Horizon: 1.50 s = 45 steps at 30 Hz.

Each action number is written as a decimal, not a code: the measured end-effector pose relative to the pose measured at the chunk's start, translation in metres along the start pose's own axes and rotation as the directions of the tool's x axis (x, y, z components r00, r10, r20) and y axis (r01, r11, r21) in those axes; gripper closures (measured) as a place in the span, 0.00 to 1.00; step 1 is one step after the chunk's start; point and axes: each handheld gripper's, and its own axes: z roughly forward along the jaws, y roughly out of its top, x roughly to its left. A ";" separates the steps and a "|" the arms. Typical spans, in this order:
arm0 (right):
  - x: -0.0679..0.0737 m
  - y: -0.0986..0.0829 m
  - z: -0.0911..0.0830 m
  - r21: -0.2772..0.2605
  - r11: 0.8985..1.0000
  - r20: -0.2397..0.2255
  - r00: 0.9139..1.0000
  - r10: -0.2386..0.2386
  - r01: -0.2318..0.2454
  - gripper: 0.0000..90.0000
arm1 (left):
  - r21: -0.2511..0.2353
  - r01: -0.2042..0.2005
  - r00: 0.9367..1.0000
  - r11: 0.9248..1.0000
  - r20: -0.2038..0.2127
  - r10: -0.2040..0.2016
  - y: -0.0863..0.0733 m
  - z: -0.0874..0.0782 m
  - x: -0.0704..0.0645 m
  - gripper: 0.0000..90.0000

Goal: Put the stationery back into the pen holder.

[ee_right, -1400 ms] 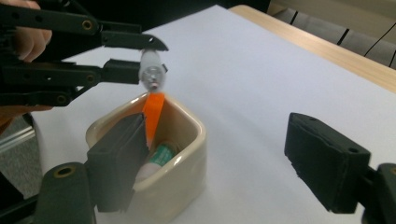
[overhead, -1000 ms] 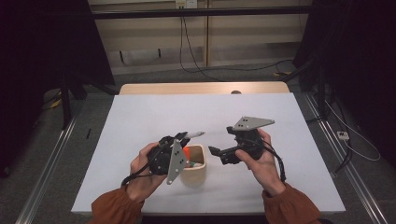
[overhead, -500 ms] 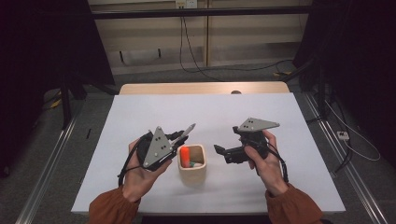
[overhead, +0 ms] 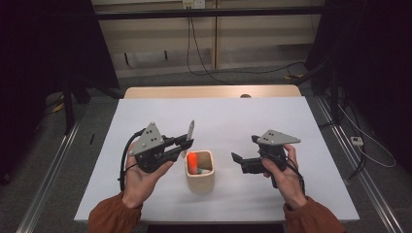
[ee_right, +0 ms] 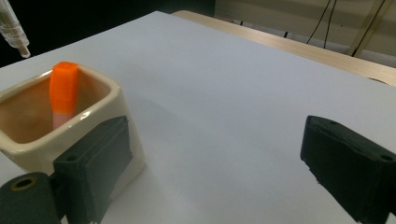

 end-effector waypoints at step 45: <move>-0.030 -0.084 -0.044 -0.077 0.994 0.123 0.989 0.084 -0.075 0.09 | 0.019 0.168 0.979 0.986 0.111 -0.170 -0.026 0.053 -0.005 0.88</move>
